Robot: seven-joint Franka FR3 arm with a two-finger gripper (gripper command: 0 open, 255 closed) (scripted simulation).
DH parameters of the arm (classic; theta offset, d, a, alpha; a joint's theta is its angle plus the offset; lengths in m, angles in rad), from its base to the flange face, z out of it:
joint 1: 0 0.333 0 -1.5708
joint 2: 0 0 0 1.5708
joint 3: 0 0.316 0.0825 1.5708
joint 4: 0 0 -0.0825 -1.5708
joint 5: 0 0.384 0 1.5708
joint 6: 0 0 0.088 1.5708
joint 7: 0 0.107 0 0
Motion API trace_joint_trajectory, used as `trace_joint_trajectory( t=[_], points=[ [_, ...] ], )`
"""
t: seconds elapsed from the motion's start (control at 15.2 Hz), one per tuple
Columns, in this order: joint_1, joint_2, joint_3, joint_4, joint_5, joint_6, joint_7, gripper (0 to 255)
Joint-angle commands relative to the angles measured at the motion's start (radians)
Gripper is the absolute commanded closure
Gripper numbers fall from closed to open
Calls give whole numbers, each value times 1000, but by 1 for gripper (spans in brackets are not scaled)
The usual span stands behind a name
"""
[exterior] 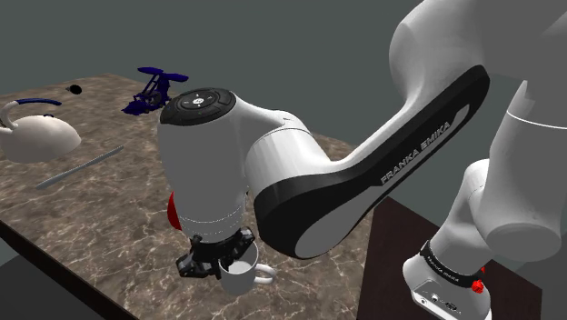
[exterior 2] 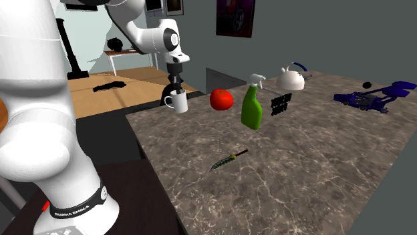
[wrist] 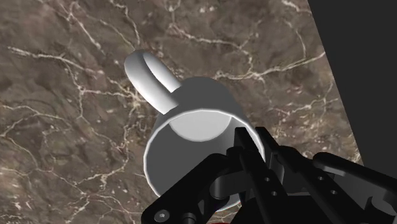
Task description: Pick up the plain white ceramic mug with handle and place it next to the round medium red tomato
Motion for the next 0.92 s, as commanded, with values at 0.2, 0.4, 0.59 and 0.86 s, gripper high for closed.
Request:
trace_joint_trajectory(
  t=[0.2, 0.4, 0.59, 0.86],
  points=[
    [0, 0, 0, 0, 0, 0, 0, 0],
    [0, 0, 0, 0, 0, 0, 0, 0],
    [-7, -37, 10, 30, 34, -57, -22, 0],
    [-11, -66, 15, 62, 59, -110, -40, 0]
  ],
)
